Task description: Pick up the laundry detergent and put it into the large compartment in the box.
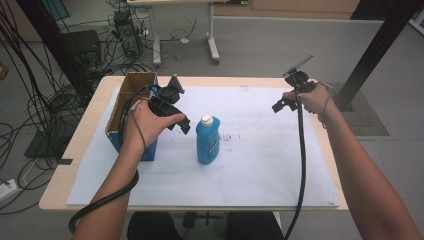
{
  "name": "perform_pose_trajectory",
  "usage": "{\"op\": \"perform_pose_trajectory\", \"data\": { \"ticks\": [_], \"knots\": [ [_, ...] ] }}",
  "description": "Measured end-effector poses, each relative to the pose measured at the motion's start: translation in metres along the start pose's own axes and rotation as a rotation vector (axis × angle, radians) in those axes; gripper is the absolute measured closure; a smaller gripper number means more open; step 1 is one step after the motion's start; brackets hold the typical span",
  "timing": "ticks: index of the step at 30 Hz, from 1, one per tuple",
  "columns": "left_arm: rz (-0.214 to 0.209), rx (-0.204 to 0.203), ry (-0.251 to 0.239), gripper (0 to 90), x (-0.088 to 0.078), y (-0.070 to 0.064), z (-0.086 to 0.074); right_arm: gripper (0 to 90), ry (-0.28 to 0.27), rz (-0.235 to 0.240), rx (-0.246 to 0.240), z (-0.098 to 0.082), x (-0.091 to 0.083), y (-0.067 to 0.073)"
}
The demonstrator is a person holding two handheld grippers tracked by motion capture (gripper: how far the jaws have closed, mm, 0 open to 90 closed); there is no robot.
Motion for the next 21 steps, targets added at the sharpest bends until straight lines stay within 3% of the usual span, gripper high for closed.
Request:
{"op": "perform_pose_trajectory", "data": {
  "ticks": [21],
  "knots": [
    [-0.022, -0.004, 0.002, 8.0, -0.016, 0.002, -0.008, 10.0, -0.006, 0.025, -0.016, -0.003, 0.009, 0.007]
  ]
}}
Point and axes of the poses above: each handheld gripper's, and its own axes: x roughly forward along the jaws, z roughly out of its top, y roughly to its left, the point moved 6 cm from there along x, roughly forward along the jaws, and after that the axes turned 10 degrees about -x, right-handed, at the moved point
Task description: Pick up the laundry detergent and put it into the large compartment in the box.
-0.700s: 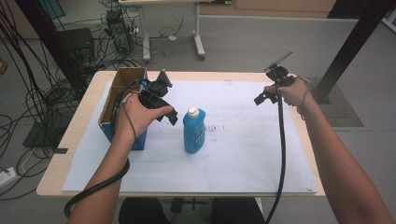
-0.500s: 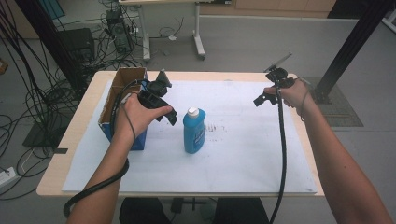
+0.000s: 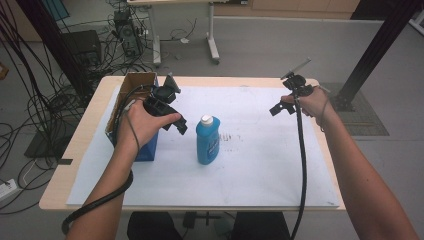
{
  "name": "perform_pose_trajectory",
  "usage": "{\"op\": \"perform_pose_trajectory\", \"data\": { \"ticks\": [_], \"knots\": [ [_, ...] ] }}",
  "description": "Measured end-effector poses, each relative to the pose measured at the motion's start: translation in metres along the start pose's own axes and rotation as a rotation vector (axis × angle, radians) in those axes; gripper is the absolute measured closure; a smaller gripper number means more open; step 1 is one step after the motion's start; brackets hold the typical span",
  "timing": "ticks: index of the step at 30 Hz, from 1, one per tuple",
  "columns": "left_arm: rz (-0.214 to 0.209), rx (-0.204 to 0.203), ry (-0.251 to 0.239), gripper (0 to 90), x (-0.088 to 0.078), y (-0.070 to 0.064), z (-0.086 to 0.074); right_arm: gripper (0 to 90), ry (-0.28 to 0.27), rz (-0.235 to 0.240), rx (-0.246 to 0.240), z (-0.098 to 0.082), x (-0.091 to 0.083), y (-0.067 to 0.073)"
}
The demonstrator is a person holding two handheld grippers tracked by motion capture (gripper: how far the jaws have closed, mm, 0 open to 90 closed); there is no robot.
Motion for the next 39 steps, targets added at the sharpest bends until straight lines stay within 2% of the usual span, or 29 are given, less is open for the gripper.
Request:
{"op": "perform_pose_trajectory", "data": {
  "ticks": [9, 15, 18, 27, 30, 34, 36, 39],
  "knots": [
    [-0.004, 0.004, -0.029, 8.1, -0.026, -0.008, 0.001, 9.4, 0.016, 0.008, -0.019, 0.001, 0.003, 0.0],
    [-0.008, 0.031, -0.038, 8.2, -0.037, -0.018, 0.002, 8.7, 0.066, 0.002, -0.006, -0.001, 0.005, -0.003],
    [-0.017, 0.049, -0.044, 8.1, -0.041, -0.027, 0.003, 8.5, 0.069, 0.017, 0.006, -0.001, 0.006, -0.003],
    [-0.023, 0.096, -0.042, 8.2, -0.043, -0.045, 0.005, 5.9, 0.094, 0.036, 0.016, -0.002, 0.011, -0.004],
    [-0.024, 0.104, -0.042, 8.2, -0.044, -0.048, 0.006, 6.1, 0.104, 0.031, 0.029, -0.003, 0.013, -0.004],
    [-0.027, 0.108, -0.047, 8.2, -0.045, -0.051, 0.007, 5.7, 0.086, 0.052, 0.036, -0.003, 0.013, -0.005],
    [-0.03, 0.111, -0.046, 8.2, -0.044, -0.052, 0.007, 5.9, 0.103, 0.037, 0.047, -0.004, 0.014, -0.006],
    [-0.032, 0.116, -0.043, 8.2, -0.043, -0.055, 0.007, 5.7, 0.108, 0.048, 0.049, -0.005, 0.015, -0.006]
  ]
}}
Point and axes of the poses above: each handheld gripper's, and its own axes: x roughly forward along the jaws, z roughly out of its top, y roughly to its left, the point moved 6 cm from there along x, roughly forward along the jaws, and after that the axes turned 10 degrees about -x, right-handed, at the moved point
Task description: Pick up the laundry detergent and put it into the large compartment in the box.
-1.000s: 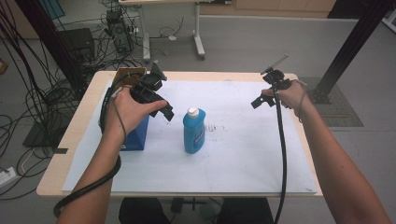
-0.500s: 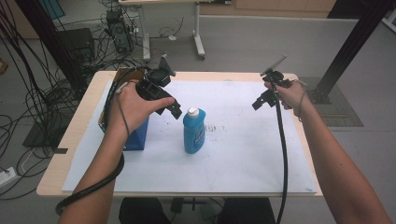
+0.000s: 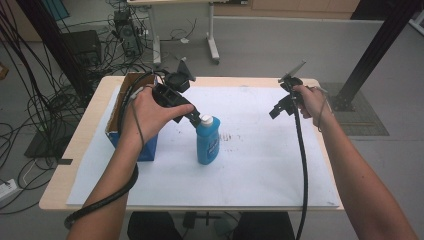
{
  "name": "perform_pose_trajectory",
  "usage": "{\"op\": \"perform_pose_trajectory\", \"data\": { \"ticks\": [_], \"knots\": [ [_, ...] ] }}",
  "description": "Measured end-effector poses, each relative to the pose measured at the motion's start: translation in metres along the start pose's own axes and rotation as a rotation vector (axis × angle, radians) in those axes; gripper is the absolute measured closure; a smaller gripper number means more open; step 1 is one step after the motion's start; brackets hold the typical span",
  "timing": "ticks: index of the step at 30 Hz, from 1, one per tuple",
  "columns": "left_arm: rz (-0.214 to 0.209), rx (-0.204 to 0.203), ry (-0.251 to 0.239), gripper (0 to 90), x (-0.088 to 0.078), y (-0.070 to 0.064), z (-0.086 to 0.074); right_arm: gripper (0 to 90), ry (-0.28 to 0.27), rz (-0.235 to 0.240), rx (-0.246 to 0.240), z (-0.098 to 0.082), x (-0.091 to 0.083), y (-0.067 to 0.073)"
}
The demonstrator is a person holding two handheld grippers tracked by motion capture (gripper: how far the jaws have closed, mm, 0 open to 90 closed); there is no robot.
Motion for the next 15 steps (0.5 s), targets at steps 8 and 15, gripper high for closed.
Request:
{"op": "perform_pose_trajectory", "data": {
  "ticks": [8, 15],
  "knots": [
    [-0.009, 0.017, 0.002, 8.2, 0.003, -0.008, 0.006, 5.2, -0.034, 0.024, -0.031, 0.002, -0.002, 0.005],
    [-0.017, 0.031, 0.004, 8.0, 0.007, -0.017, 0.012, 5.4, -0.038, 0.022, -0.037, 0.002, -0.001, 0.004]
  ]
}}
Point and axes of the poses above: each handheld gripper's, and its own axes: x roughly forward along the jaws, z roughly out of its top, y roughly to its left, the point moved 6 cm from there along x, roughly forward along the jaws, and after that the axes turned 10 degrees about -x, right-handed, at the moved point
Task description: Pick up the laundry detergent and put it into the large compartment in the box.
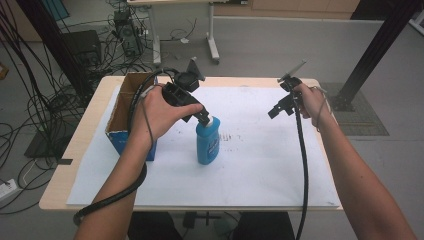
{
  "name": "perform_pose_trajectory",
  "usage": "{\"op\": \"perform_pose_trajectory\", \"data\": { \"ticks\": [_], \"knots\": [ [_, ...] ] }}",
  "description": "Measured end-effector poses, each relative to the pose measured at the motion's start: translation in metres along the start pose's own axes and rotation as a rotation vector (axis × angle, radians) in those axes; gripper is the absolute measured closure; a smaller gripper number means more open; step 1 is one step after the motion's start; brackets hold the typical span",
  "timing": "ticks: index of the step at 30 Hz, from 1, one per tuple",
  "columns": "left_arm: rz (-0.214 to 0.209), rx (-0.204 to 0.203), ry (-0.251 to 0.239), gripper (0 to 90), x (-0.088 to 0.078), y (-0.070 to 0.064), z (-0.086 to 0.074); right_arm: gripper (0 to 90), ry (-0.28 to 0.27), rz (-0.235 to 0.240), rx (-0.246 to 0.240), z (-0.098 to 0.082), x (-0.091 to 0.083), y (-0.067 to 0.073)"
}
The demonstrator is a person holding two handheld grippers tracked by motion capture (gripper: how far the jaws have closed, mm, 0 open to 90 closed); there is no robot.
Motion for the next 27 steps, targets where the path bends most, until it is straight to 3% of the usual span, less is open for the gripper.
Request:
{"op": "perform_pose_trajectory", "data": {
  "ticks": [16, 27],
  "knots": [
    [-0.012, -0.01, 0.007, 7.4, 0.02, -0.024, 0.009, 5.7, -0.015, 0.011, 0.002, -0.001, 0.001, 0.0],
    [0.032, -0.016, 0.018, 7.4, 0.039, -0.029, 0.013, 5.7, -0.022, 0.018, -0.007, 0.0, 0.003, 0.0]
  ]
}}
Point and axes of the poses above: each handheld gripper's, and its own axes: x roughly forward along the jaws, z roughly out of its top, y roughly to its left, the point moved 6 cm from there along x, roughly forward along the jaws, and after that the axes turned 10 degrees about -x, right-handed, at the moved point
